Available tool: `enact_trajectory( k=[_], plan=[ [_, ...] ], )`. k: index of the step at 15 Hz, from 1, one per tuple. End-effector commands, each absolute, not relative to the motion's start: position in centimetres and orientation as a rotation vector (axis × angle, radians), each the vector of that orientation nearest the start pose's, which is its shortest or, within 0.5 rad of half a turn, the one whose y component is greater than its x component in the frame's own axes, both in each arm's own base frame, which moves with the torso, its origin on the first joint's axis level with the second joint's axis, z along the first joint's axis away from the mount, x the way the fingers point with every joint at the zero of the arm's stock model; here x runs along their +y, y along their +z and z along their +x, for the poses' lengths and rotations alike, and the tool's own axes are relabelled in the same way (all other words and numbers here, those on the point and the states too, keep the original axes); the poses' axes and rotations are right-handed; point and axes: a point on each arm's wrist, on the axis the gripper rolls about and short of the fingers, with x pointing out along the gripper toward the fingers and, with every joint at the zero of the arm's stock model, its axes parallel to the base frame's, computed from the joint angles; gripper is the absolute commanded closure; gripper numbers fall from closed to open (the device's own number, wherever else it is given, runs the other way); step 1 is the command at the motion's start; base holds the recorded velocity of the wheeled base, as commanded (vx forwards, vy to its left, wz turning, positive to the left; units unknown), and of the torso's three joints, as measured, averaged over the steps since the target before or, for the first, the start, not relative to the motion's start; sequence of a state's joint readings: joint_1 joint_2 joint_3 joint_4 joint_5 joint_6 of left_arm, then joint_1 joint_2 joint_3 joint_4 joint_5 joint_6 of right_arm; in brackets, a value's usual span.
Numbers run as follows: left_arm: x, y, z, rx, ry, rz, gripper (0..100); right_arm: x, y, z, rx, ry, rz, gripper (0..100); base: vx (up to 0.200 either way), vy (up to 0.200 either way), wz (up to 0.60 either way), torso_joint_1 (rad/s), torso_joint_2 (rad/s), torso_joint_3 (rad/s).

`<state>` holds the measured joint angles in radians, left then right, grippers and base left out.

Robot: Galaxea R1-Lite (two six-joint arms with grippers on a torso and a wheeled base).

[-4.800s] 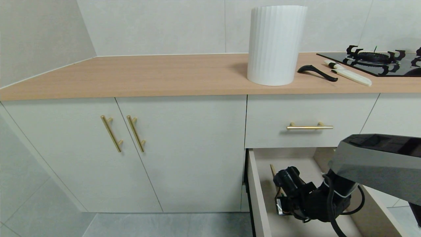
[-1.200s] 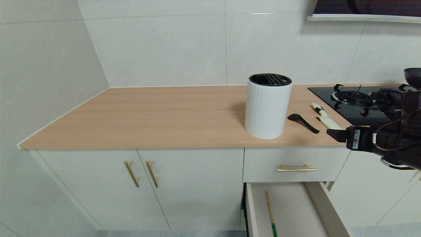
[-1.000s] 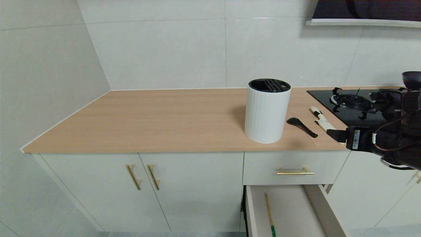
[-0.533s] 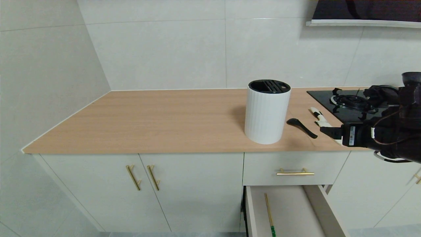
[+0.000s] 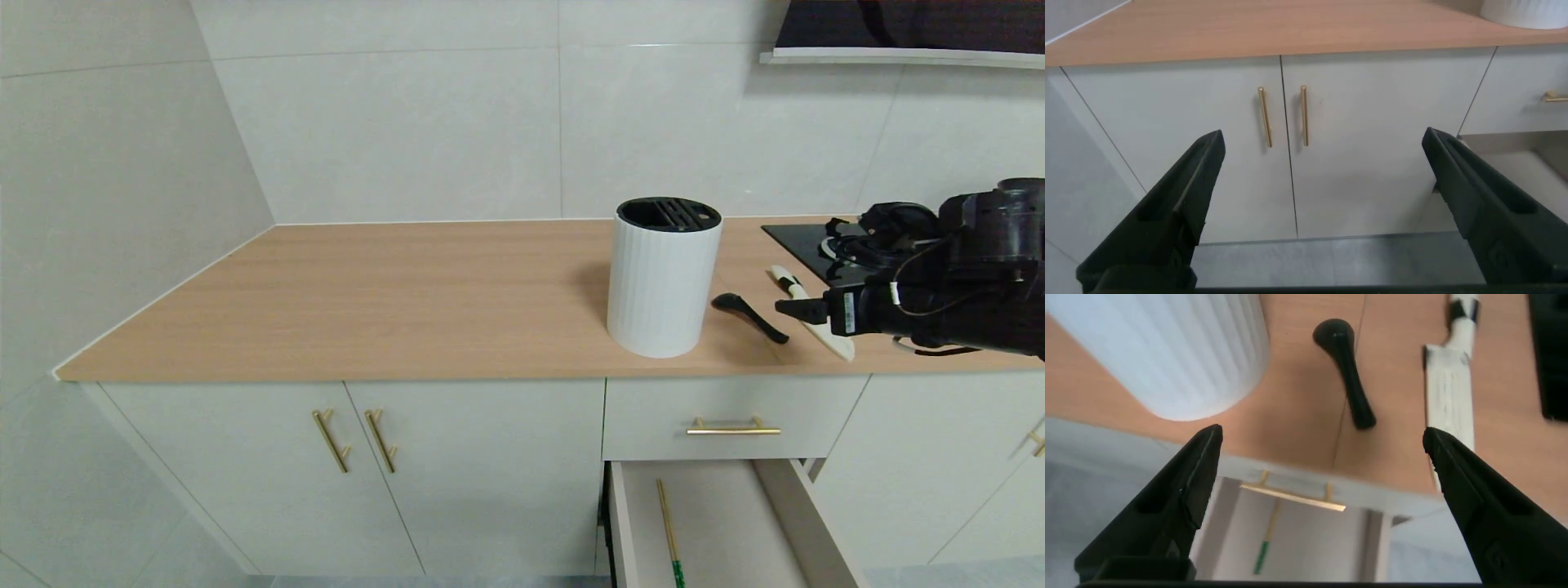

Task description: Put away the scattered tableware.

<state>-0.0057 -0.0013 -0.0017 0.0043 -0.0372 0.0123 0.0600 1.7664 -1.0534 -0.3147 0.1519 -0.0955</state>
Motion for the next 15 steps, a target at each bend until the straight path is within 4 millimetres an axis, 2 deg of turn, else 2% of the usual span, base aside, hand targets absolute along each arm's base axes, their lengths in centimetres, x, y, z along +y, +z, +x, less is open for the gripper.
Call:
enact_trajectory(
  k=[1, 4, 7, 15],
  plan=[
    [-0.1, 7.6, -2.3, 0.001, -0.043, 0.012, 0, 2.0, 17.2, 36.3, 0.435, 0.264, -0.1, 0, 0.0, 0.0, 0.0, 0.0, 0.0, 0.0],
    [-0.1, 7.5, -2.3, 0.003, -0.043, 0.012, 0, 2.4, 15.0, 39.2, 0.445, 0.28, -0.104, 0, 0.0, 0.0, 0.0, 0.0, 0.0, 0.0],
    [-0.1, 7.5, -2.3, 0.003, -0.043, 0.012, 0, 2.4, 13.2, 40.8, 0.43, 0.271, -0.107, 0, 0.0, 0.0, 0.0, 0.0, 0.0, 0.0],
    [-0.1, 7.5, -2.3, 0.003, -0.043, 0.012, 0, 2.4, 11.9, 42.3, 0.388, 0.228, -0.121, 0, 0.0, 0.0, 0.0, 0.0, 0.0, 0.0]
  ],
)
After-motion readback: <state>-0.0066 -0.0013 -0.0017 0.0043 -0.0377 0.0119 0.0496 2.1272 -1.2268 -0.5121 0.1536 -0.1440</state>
